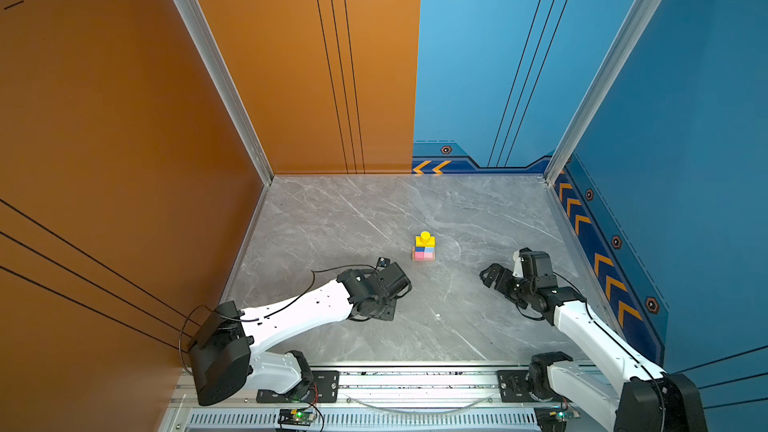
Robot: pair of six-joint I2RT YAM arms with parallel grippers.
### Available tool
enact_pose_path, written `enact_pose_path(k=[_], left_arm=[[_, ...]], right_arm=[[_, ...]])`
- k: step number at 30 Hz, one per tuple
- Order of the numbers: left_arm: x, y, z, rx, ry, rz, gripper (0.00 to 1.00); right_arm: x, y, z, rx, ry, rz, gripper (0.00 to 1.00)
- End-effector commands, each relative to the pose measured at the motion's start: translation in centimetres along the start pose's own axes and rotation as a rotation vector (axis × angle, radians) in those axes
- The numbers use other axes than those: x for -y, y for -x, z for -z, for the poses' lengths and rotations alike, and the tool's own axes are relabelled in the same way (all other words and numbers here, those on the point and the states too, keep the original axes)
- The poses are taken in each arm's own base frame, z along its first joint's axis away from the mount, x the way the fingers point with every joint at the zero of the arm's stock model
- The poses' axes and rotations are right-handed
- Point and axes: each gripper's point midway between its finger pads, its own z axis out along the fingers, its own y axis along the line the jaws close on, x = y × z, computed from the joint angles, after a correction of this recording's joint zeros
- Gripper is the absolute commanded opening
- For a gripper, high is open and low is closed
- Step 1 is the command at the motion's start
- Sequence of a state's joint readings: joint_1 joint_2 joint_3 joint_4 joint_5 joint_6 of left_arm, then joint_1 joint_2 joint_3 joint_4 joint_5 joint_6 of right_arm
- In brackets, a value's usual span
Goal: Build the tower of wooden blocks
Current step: 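Lift the lime-green cylinder with the left gripper and carry it above the tower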
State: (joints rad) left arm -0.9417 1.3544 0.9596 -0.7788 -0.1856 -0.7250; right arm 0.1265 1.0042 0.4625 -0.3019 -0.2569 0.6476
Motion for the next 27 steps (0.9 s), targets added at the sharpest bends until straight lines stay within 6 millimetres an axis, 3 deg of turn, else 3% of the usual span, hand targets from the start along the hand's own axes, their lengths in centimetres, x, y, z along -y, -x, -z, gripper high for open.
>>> enact_pose_path(k=[1,6,13,27], left_arm=[[0.3,3.2,1.7,0.031,0.025,-0.088,0.24],[1.9,7.8,3.3,0.064,0.018,-0.150,0.25],[3.4,13.0,3.7,0.074,0.012,-0.210,0.25],[7.7,19.5,1.6,0.042,-0.025,-0.342,0.27]], right_arm=[[0.2,-0.2,-0.1,0.000,-0.009,0.008,1.00],[0.5,-0.2,-0.2,-0.002,-0.017,0.015,1.00],[0.8,-0.1,-0.3,-0.003,-0.025,0.019,1.00],[1.2,-0.2,-1.9,-0.065,-0.038,0.017,1.00]])
